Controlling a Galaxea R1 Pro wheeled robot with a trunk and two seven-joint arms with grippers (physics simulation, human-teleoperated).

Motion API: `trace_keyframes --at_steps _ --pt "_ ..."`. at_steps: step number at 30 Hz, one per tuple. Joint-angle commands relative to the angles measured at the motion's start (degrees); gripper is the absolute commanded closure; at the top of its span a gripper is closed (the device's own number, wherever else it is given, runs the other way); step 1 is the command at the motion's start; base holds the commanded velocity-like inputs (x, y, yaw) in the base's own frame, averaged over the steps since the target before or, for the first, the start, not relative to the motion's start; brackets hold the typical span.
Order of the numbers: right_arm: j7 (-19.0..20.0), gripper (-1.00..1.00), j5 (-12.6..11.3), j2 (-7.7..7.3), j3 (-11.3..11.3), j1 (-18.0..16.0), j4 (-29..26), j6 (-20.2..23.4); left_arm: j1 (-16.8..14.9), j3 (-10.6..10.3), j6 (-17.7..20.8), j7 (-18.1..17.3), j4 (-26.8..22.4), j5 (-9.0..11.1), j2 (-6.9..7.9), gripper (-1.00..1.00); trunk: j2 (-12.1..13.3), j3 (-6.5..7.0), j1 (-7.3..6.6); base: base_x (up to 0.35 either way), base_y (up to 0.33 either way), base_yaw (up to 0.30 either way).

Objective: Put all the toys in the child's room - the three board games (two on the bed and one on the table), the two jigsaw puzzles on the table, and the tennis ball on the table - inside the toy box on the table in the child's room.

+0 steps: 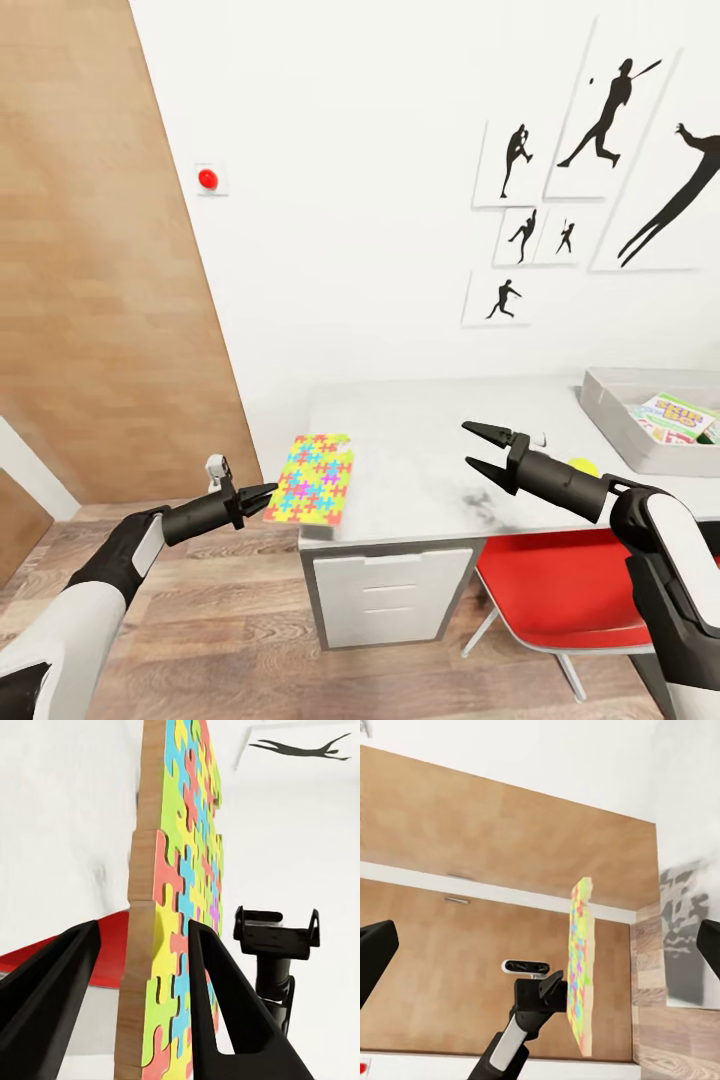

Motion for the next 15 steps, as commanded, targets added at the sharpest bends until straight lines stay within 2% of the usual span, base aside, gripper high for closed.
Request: trace_keyframes --at_steps 1,15 --pt "-0.6 -1.00 -0.6 0.00 0.0 0.0 0.0 0.2 0.0 0.0 0.5 -0.1 0.0 0.0 0.09 1.00 0.4 0.12 -0.22 0.000 0.000 0.000" --pt "-0.7 -1.00 -0.5 0.13 -0.1 0.2 0.0 0.2 0.0 0.0 0.5 -0.1 0.0 0.0 0.65 1.00 6.0 2.64 -3.29 0.000 0.000 0.000"
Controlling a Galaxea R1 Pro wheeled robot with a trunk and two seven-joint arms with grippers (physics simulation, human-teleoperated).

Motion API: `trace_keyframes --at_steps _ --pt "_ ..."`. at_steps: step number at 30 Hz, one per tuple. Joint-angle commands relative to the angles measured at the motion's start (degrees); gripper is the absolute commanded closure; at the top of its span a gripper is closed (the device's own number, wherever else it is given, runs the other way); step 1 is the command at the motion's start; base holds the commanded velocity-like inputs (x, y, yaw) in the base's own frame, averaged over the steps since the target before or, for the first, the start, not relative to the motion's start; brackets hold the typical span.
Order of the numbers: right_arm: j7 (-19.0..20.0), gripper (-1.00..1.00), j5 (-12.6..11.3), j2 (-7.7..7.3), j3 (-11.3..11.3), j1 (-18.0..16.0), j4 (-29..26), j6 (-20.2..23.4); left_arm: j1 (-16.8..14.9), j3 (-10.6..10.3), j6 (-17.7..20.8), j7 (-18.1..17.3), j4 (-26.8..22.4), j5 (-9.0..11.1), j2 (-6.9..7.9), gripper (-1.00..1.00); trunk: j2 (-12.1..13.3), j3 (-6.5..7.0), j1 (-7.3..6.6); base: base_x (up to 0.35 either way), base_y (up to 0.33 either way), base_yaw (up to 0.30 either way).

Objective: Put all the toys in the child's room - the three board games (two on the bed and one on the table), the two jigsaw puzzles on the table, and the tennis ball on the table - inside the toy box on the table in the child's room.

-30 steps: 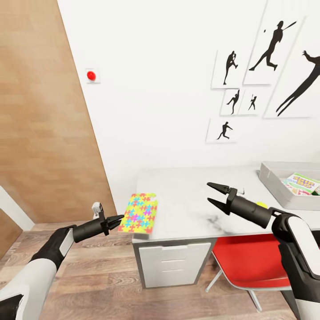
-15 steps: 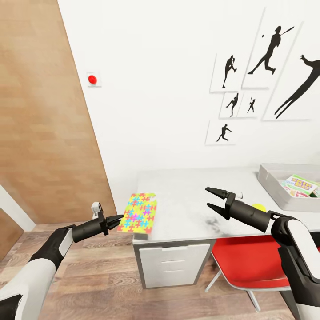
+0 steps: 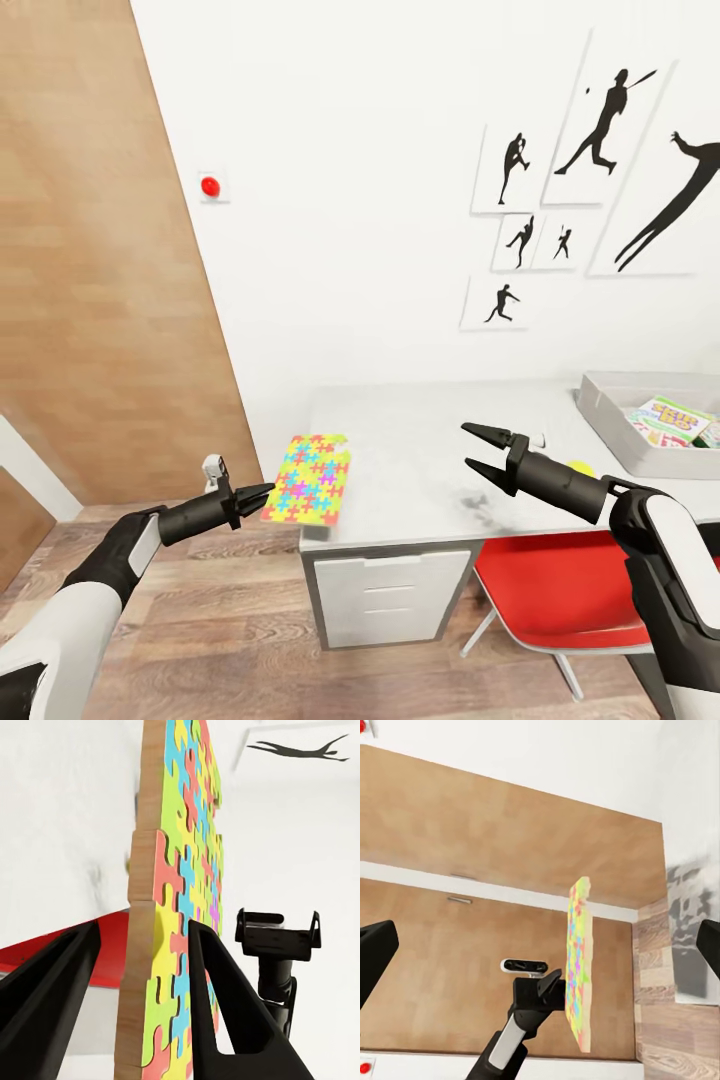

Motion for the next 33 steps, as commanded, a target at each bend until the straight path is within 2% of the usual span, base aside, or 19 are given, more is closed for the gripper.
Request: trace_keyframes --at_steps 1,13,17,23,33 --pt "-0.6 -1.00 -0.5 0.11 -0.1 0.1 0.0 0.2 0.0 0.0 0.5 -0.1 0.0 0.0 0.02 1.00 0.4 0.13 -0.22 0.000 0.000 0.000" --pt "-0.6 -1.00 -0.5 0.38 -0.1 1.4 0.0 0.2 0.0 -0.1 0.5 -0.4 0.0 0.1 0.41 1.00 5.2 3.12 -2.85 0.000 0.000 0.000" --pt "-0.6 -1.00 -0.5 0.43 0.0 1.4 0.0 0.2 0.0 -0.1 0.5 -2.0 0.0 0.0 0.68 1.00 6.8 4.20 -3.73 0.000 0.000 0.000" --pt "-0.7 -1.00 -0.4 1.93 0.0 1.4 0.0 0.2 0.0 -0.1 0.5 -4.2 0.0 -0.1 0.83 1.00 9.2 5.84 -5.05 0.000 0.000 0.000" --pt "-0.8 -1.00 -0.4 2.42 0.4 1.4 0.0 0.1 0.0 -0.1 0.5 -4.4 0.0 -0.1 0.84 1.00 13.2 8.56 -7.24 0.000 0.000 0.000"
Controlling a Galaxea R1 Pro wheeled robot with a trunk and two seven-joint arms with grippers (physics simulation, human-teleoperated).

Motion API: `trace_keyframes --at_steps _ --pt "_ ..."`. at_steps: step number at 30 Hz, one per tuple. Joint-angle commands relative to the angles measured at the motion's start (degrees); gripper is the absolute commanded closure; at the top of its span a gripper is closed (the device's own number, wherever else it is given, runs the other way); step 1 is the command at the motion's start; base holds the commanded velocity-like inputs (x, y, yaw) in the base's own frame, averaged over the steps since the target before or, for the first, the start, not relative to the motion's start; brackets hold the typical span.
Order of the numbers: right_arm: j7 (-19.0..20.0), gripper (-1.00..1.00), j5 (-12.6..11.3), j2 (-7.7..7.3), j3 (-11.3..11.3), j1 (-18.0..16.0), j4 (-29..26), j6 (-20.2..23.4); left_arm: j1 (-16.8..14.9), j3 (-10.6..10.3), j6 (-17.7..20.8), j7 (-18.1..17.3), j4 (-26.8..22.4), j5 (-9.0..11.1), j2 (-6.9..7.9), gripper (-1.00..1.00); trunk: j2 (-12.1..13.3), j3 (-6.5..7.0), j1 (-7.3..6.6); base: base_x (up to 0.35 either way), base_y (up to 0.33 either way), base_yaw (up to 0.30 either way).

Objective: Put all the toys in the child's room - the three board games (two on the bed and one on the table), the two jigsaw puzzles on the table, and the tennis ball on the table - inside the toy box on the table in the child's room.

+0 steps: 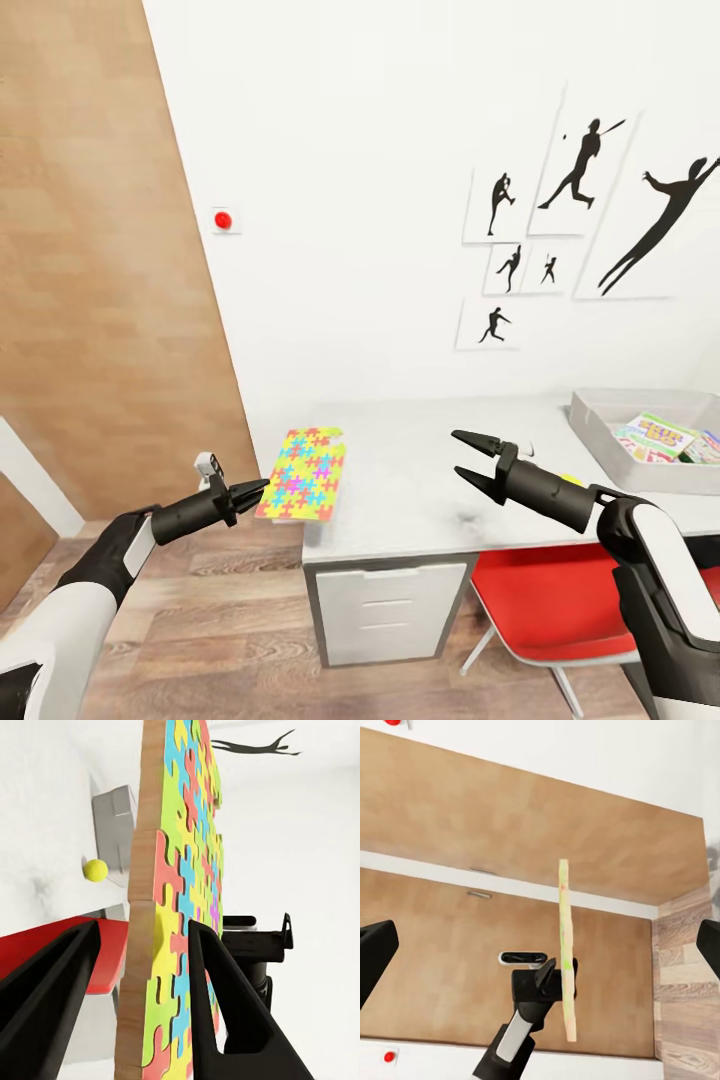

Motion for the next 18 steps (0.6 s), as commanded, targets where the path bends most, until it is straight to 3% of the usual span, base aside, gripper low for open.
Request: trace_keyframes --at_steps 1,18 --pt "-0.6 -1.00 -0.5 0.02 0.1 -0.1 0.0 0.1 0.0 0.0 0.6 -0.1 0.0 0.0 0.00 1.00 0.3 0.19 -0.20 0.000 0.000 0.000" --pt "-0.5 -1.00 0.0 0.03 0.7 -0.1 0.0 0.0 0.0 0.0 0.6 -0.1 0.0 0.0 0.00 1.00 7.2 4.83 -3.93 0.000 0.000 0.000"
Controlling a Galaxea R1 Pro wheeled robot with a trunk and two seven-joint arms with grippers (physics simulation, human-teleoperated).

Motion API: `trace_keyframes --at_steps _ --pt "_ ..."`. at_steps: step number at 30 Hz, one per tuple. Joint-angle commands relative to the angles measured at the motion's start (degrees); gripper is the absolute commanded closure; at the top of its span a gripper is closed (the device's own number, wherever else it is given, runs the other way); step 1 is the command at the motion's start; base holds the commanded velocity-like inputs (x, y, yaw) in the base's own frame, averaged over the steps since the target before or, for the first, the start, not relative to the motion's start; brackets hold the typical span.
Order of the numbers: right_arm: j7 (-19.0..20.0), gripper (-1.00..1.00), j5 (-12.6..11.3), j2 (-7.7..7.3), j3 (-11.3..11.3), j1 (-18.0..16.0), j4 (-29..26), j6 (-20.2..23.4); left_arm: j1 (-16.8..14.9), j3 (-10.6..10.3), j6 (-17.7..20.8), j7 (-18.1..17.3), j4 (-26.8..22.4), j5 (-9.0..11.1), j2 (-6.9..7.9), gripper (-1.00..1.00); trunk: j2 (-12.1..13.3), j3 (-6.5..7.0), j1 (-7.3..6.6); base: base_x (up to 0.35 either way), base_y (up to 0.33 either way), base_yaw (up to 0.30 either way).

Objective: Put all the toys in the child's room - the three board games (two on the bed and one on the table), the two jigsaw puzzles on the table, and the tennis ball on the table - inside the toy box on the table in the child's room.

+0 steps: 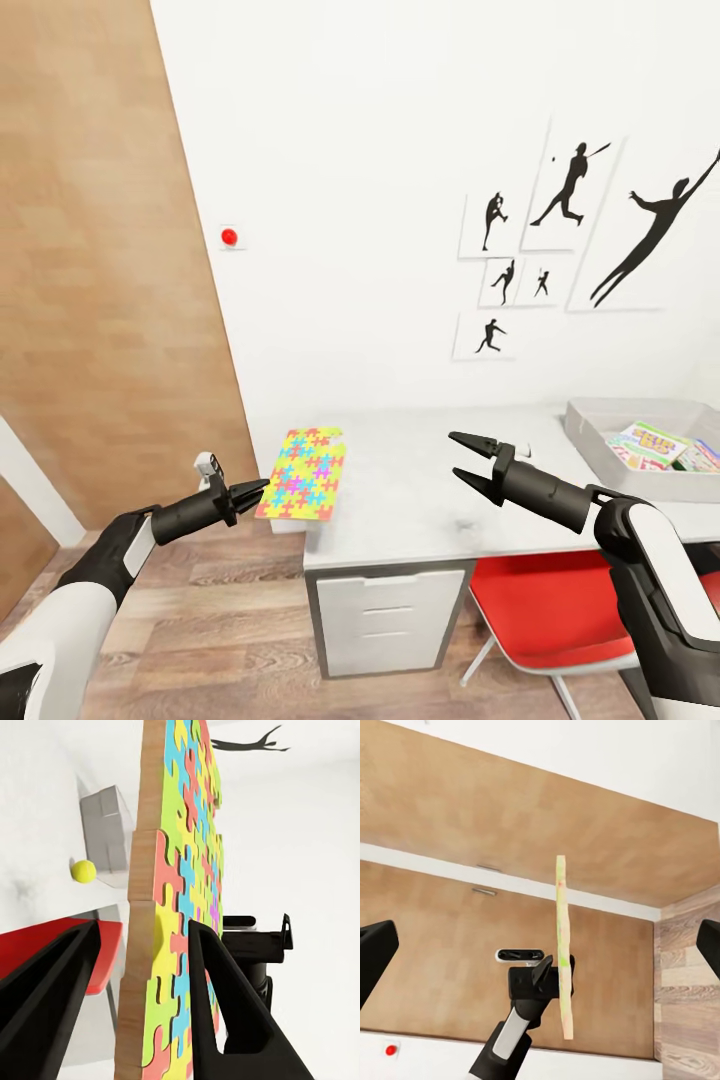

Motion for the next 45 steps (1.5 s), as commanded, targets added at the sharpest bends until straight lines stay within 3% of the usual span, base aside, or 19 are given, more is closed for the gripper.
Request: trace_keyframes --at_steps 1,5,16,45 --pt "-0.6 -1.00 -0.6 0.00 0.0 -0.1 0.0 0.2 0.0 0.0 0.6 -0.1 0.0 0.0 0.00 1.00 0.3 0.16 -0.19 0.000 0.000 0.000" --pt "-0.6 -1.00 -0.5 0.00 0.0 -0.1 0.0 0.2 0.0 0.0 0.6 -0.1 0.0 0.0 0.00 1.00 1.9 1.26 -1.07 0.000 0.000 0.000" --pt "-0.6 -1.00 -0.5 0.00 0.0 -0.1 0.0 0.2 0.0 -0.1 0.6 -0.2 0.0 0.0 0.00 1.00 1.9 2.29 -1.07 -0.126 0.000 0.000" --pt "-0.7 -1.00 -0.5 0.07 0.0 -0.1 0.0 0.0 0.0 -0.1 0.6 -0.2 0.0 0.0 0.00 1.00 1.9 5.01 -1.07 -0.002 0.000 0.000"
